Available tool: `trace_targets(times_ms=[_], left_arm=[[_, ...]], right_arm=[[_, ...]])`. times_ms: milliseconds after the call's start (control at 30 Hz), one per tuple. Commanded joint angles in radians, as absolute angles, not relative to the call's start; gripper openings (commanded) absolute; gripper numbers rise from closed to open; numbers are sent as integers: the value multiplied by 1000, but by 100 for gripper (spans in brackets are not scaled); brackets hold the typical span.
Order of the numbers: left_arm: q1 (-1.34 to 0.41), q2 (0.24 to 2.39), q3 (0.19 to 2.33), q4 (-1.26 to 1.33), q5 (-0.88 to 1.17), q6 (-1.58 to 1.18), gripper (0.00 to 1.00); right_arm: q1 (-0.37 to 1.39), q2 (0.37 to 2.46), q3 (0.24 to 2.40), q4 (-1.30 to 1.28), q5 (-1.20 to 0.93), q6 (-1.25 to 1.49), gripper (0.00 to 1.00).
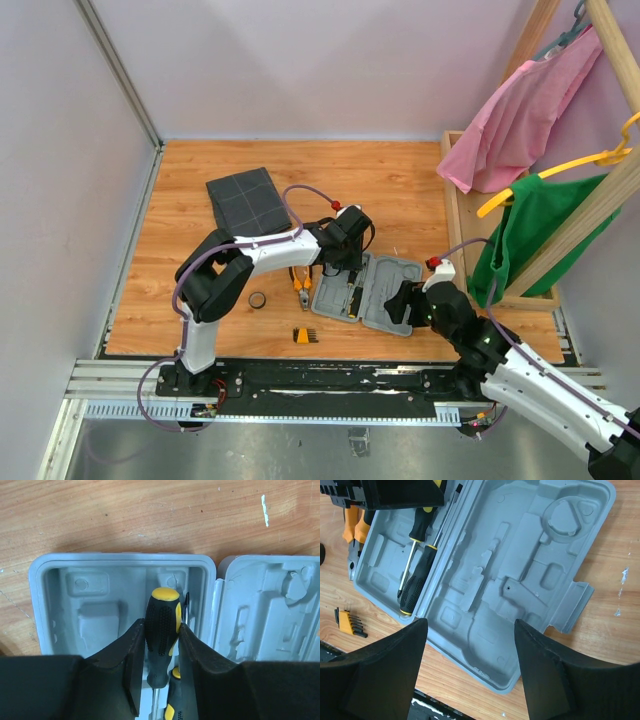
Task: Sort the tools into containers
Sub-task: Place the screwdriver in the storage box.
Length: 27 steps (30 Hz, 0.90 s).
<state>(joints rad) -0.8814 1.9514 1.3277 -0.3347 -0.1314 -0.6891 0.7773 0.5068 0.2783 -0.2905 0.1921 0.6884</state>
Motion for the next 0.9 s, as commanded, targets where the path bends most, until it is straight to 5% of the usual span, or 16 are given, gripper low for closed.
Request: trace_targets(times_ms=[0,400,867], left_arm=[[-890,1960,1339,-324,-165,-688,34],[-890,1933,1318,-314,-162,-702,51],[-890,1833,1270,-306,-128,-657,47]], right_arm=[[786,486,290,-316,219,713,72],[786,483,308,-336,225,699,72],[786,503,345,-357,242,674,72]])
